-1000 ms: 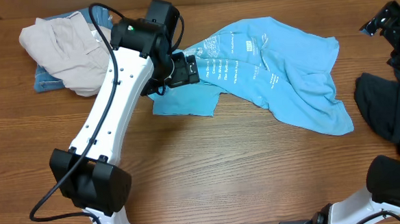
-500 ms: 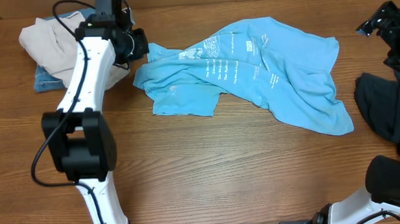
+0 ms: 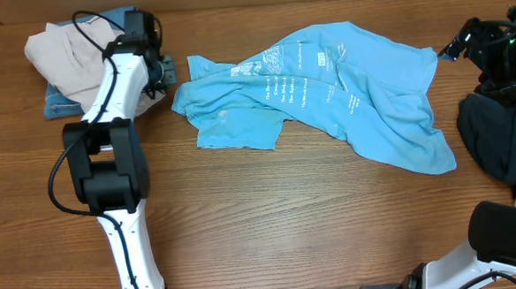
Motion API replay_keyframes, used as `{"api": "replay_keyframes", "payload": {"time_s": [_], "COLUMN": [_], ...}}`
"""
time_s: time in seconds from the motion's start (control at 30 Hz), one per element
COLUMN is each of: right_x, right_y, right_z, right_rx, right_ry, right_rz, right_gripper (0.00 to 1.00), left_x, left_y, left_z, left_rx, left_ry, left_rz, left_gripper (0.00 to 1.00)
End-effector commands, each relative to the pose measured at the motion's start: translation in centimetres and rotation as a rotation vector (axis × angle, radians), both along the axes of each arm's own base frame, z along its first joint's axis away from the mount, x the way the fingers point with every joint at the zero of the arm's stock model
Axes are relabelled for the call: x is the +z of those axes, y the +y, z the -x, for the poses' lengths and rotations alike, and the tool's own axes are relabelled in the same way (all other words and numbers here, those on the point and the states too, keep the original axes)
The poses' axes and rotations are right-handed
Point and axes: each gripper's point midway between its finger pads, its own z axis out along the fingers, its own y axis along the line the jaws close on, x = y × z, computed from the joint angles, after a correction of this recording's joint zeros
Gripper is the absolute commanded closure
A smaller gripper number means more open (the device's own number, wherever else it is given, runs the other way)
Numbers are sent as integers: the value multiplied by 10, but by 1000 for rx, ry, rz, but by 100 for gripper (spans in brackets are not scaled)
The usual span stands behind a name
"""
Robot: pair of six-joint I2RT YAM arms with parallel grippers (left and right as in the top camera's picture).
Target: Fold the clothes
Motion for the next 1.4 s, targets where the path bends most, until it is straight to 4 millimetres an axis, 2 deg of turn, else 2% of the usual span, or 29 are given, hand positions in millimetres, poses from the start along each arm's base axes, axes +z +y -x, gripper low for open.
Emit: {"api": "replay_keyframes", "payload": {"time_s": [0.0, 0.27, 0.47, 0.53, 0.63, 0.7, 0.83, 0.93, 1.0, 1.07, 1.17, 1.37], "right_x": [4, 4, 4, 4, 4, 4, 4, 4, 4, 4, 3, 3], "right_y": [4, 6, 25, 28, 28, 28, 28, 28, 28, 28, 26, 25], "right_z": [2, 2, -1, -2, -3, -1, -1, -1, -1, -1, -1, -1], "right_rx": [14, 19, 72, 81, 79, 78, 78, 78, 79, 79, 75, 73], "right_ry": [-10, -10, -10, -14, -16, -9, -9, -9, -10, -9, -7, -4], "right_rz": [1, 0, 1, 2, 1, -1, -1, -1, -1, 0, 10, 17], "right_gripper": [7, 10, 10, 9, 9, 9, 9, 9, 9, 9, 9, 9], "left_x": [1, 1, -7, -6, -2, 2, 8, 14, 20, 26, 32, 9], "left_y": [40, 105, 149, 156, 156, 147, 106, 81, 72, 70, 73, 91], "left_z": [-3, 0, 10, 11, 3, -5, -25, -40, -51, -63, -72, -72], "left_rx": [54, 173, 261, 273, 270, 248, 178, 132, 112, 106, 123, 163], "left_ry": [-19, -46, -40, -45, -79, -107, -166, -213, -258, -314, -361, -342], "left_rz": [-47, -51, -58, -56, -56, -22, 109, 118, 112, 95, 92, 54], "left_gripper": [96, 96, 96, 96, 95, 96, 96, 96, 96, 95, 95, 95]}}
